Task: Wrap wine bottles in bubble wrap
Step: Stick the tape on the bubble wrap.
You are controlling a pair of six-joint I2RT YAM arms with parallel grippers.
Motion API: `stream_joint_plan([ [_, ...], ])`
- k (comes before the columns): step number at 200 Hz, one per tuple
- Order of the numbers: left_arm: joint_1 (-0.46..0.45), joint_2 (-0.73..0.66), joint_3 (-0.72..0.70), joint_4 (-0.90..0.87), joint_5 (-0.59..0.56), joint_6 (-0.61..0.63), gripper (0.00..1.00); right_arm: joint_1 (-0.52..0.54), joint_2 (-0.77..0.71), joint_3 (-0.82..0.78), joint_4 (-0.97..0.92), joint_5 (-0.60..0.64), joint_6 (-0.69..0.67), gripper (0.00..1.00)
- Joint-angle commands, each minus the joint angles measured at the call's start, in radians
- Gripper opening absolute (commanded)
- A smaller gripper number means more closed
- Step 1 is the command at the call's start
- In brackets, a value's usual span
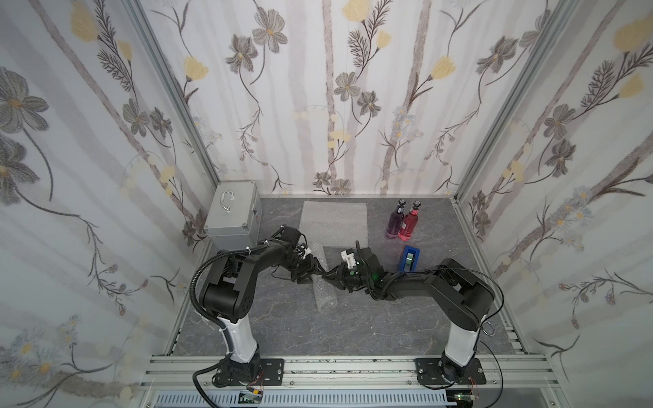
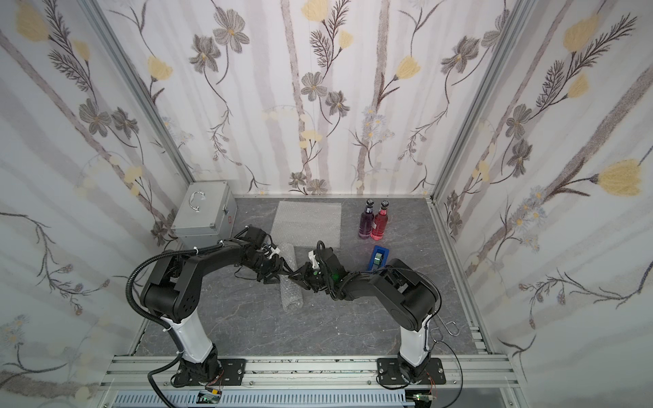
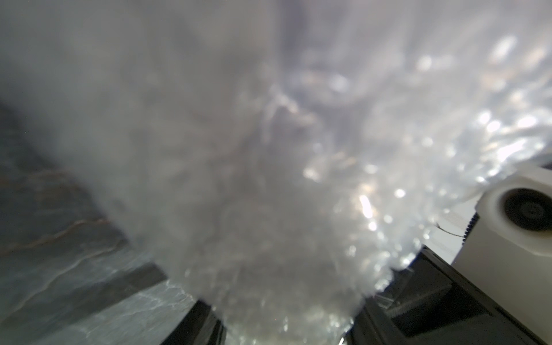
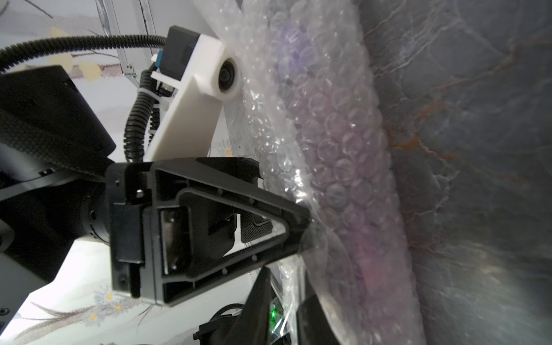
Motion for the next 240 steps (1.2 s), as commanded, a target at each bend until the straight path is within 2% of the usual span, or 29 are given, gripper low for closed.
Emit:
stream_joint_plan([
  [1, 0.0, 0.003, -0.009, -0.037, -0.15, -0.014, 0.57, 0.006, -0.01, 0.049, -0.158, 0.057, -0.062, 0.21],
  [73, 0.0, 0.002, -0.01, -0.037, -0.15, -0.014, 0.57, 0.016, -0.028, 0.132, -0.407, 0.118, -0.154, 0.21],
  [129, 0.0, 0.001, -0.011, -0.037, -0.15, -0.013, 0.57, 0.023, -0.031, 0.187, -0.499, 0.142, -0.205, 0.32],
  [192, 0.0, -0.002, -0.012, -0.036, -0.149, -0.014, 0.57, 0.026, -0.025, 0.222, -0.564, 0.163, -0.254, 0.36],
  [240, 0.0, 0.001, -0.013, -0.036, -0.149, -0.014, 0.57, 0.016, -0.137, 0.182, -0.659, 0.221, -0.316, 0.42],
])
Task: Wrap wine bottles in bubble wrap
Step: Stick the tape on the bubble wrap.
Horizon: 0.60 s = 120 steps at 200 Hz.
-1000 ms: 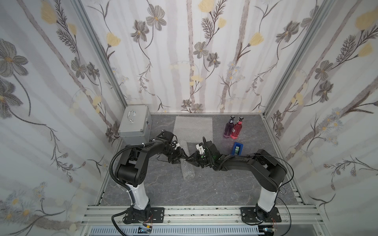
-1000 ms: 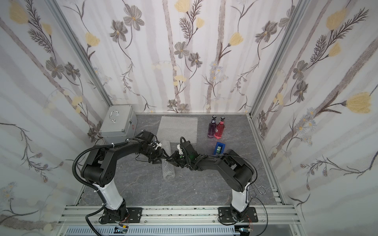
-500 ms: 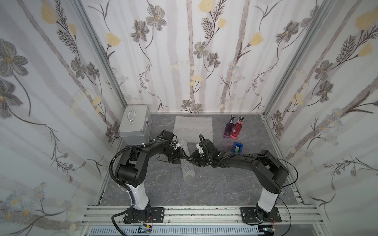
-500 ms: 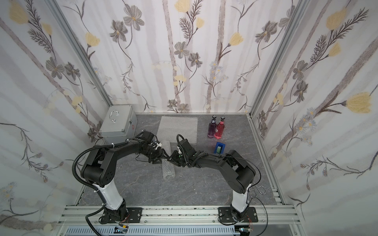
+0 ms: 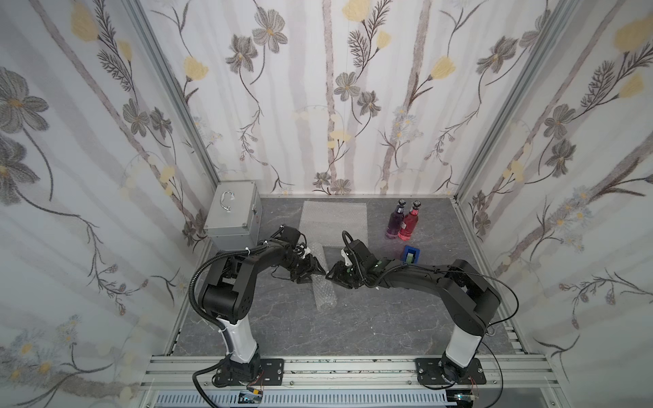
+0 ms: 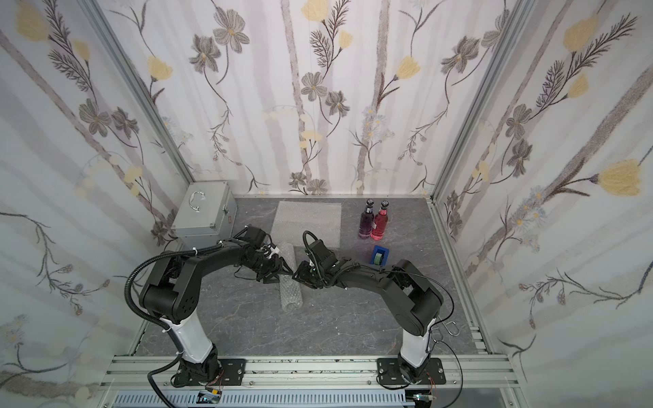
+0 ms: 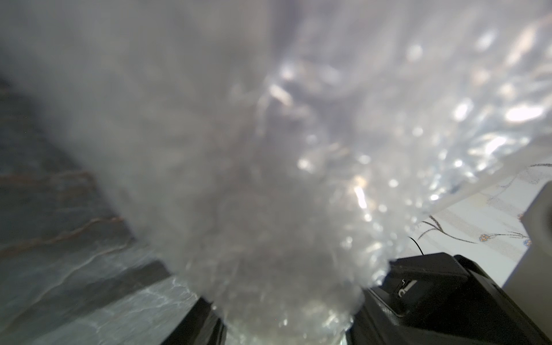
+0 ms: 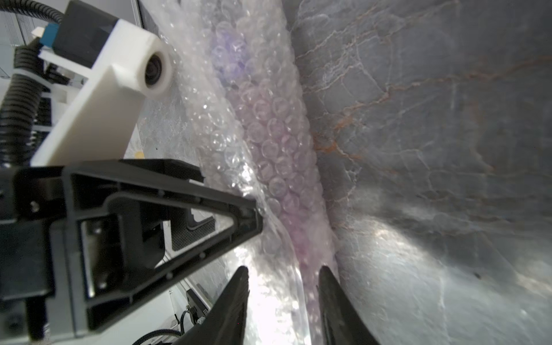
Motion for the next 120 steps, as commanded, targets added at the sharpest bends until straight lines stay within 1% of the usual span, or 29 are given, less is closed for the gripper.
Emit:
stream_joint_plan([
  [1, 0.0, 0.008, -0.008, -0.041, -0.135, -0.011, 0.57, -0.002, -0.065, -0.015, -0.054, 0.053, -0.048, 0.42],
  [13, 0.0, 0.006, -0.009, -0.041, -0.136, -0.011, 0.57, 0.004, -0.108, -0.029, -0.076, 0.06, -0.061, 0.39],
  [20, 0.0, 0.005, -0.009, -0.041, -0.136, -0.011, 0.57, 0.007, -0.127, -0.033, -0.088, 0.063, -0.067, 0.34],
  [35, 0.0, 0.004, -0.012, -0.037, -0.136, -0.013, 0.57, 0.015, -0.149, -0.021, -0.093, 0.068, -0.084, 0.2],
  [46, -0.001, 0.006, -0.012, -0.037, -0.135, -0.013, 0.57, 0.021, -0.131, 0.006, -0.079, 0.046, -0.101, 0.1],
  [63, 0.0, 0.011, -0.011, -0.037, -0.132, -0.013, 0.57, 0.024, -0.053, 0.085, -0.087, -0.008, -0.14, 0.0],
  [83, -0.001, 0.013, -0.007, -0.041, -0.133, -0.012, 0.57, 0.034, 0.033, 0.164, -0.108, -0.039, -0.171, 0.0],
  [120, -0.002, 0.011, -0.008, -0.041, -0.133, -0.011, 0.57, 0.04, 0.119, 0.189, -0.093, -0.07, -0.166, 0.0],
])
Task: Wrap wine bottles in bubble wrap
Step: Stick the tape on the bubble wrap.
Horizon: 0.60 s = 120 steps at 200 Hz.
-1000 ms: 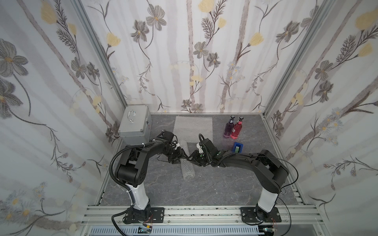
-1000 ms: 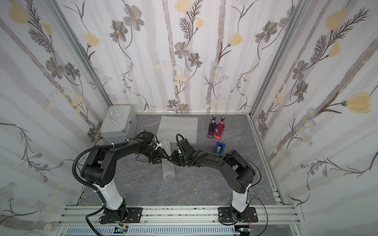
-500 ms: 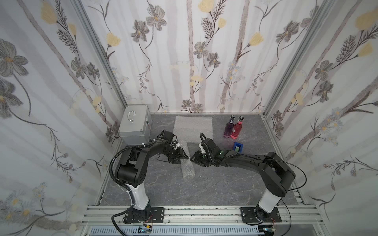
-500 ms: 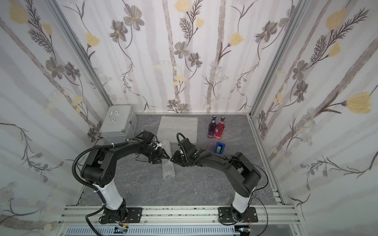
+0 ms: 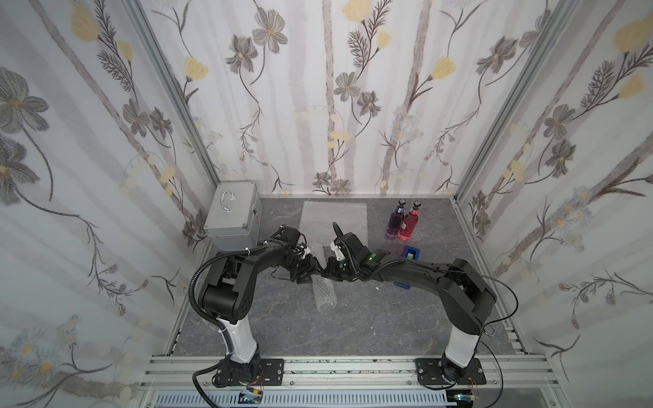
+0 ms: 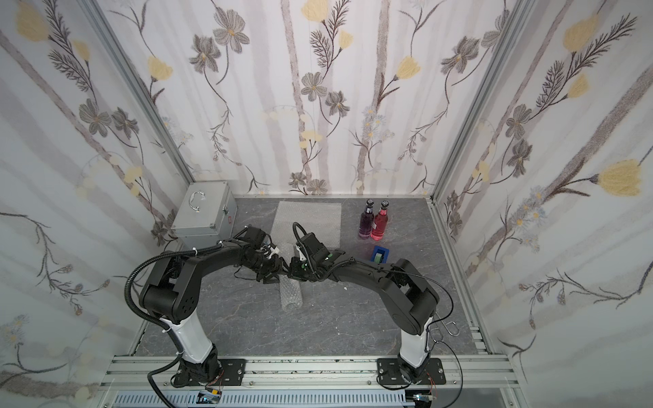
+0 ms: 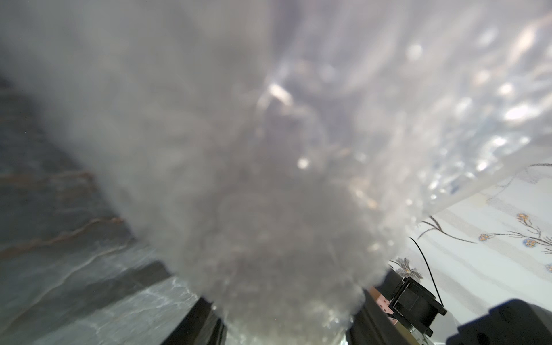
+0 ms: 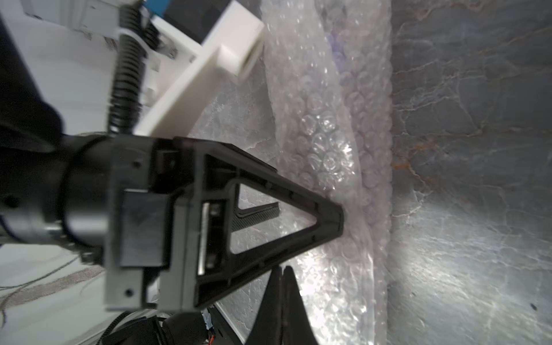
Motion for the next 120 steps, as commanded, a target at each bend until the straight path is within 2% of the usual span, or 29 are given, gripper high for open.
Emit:
stream_joint_plan([
  [1, -0.002, 0.012, -0.005, -0.044, -0.138, -0.01, 0.57, 0.004, 0.041, 0.018, 0.012, -0.041, -0.018, 0.0],
  [37, -0.001, 0.01, -0.006, -0.043, -0.138, -0.011, 0.57, 0.005, 0.061, -0.009, 0.021, -0.057, -0.013, 0.0],
  [70, -0.001, 0.015, -0.006, -0.044, -0.138, -0.011, 0.57, -0.014, -0.025, -0.012, -0.018, -0.037, -0.043, 0.03],
  [96, -0.002, 0.011, -0.005, -0.045, -0.138, -0.01, 0.57, -0.026, -0.088, -0.005, -0.073, -0.008, -0.087, 0.13],
  [120, -0.001, 0.015, -0.006, -0.043, -0.138, -0.011, 0.57, -0.027, -0.076, 0.022, -0.124, 0.023, -0.149, 0.21],
])
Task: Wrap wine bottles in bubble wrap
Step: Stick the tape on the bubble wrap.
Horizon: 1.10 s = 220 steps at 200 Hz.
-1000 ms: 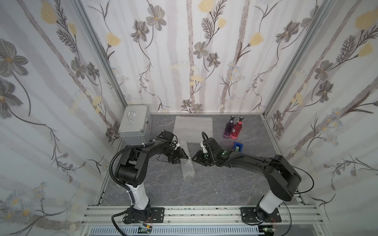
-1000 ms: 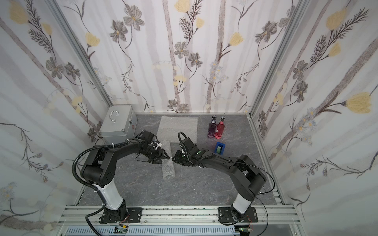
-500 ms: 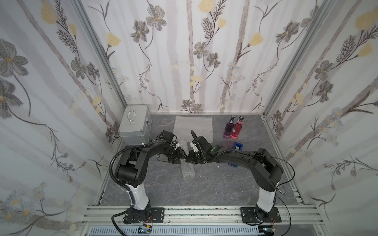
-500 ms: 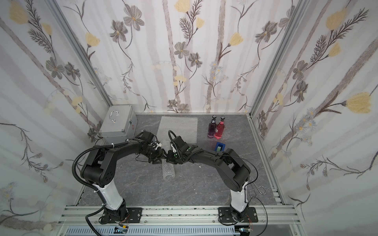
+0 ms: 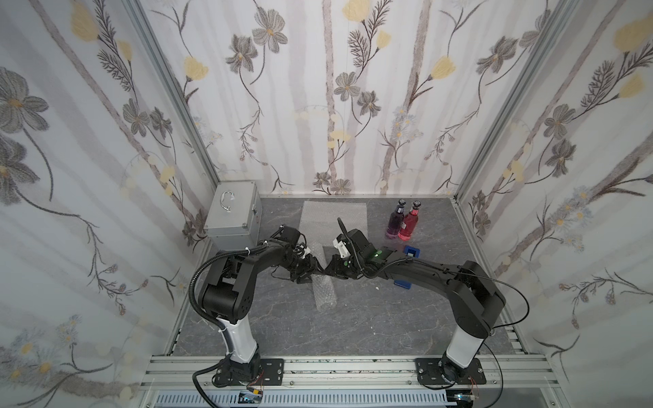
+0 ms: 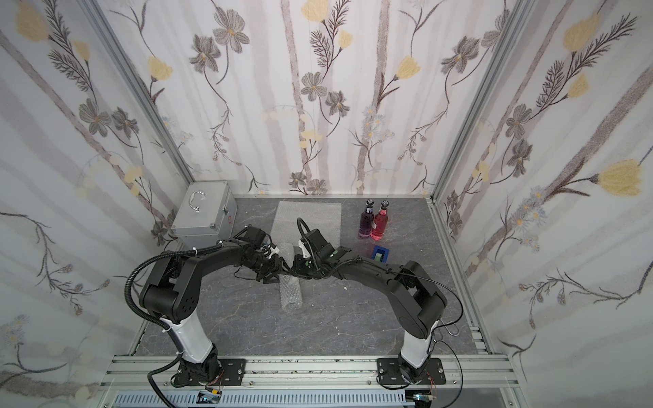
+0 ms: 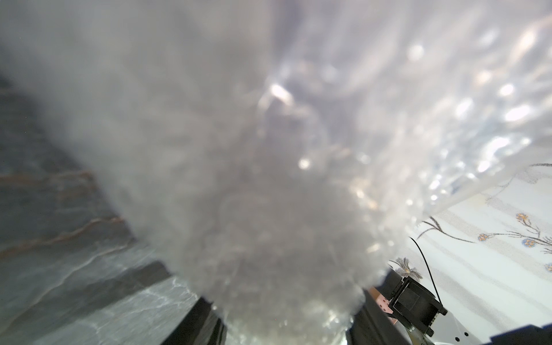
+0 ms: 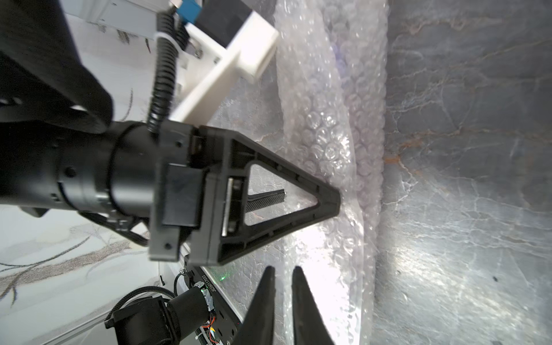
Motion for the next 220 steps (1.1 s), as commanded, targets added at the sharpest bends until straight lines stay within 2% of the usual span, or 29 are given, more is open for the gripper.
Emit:
stream_joint_plan([
  [1, 0.0, 0.013, -0.006, -0.043, -0.137, -0.01, 0.57, 0.002, 0.011, 0.024, -0.07, 0.037, -0.075, 0.21],
  [29, -0.001, 0.009, -0.006, -0.044, -0.139, -0.01, 0.57, 0.002, 0.085, 0.095, -0.157, 0.056, -0.199, 0.29],
  [79, -0.002, 0.001, -0.012, -0.044, -0.142, -0.007, 0.57, -0.011, 0.12, 0.144, -0.211, 0.045, -0.305, 0.33],
  [173, -0.001, 0.004, -0.01, -0.043, -0.141, -0.006, 0.57, -0.008, 0.21, 0.143, -0.158, -0.034, -0.324, 0.36],
  [220, -0.003, 0.01, -0.008, -0.043, -0.137, -0.006, 0.57, -0.033, 0.155, 0.128, -0.231, -0.007, -0.371, 0.37],
])
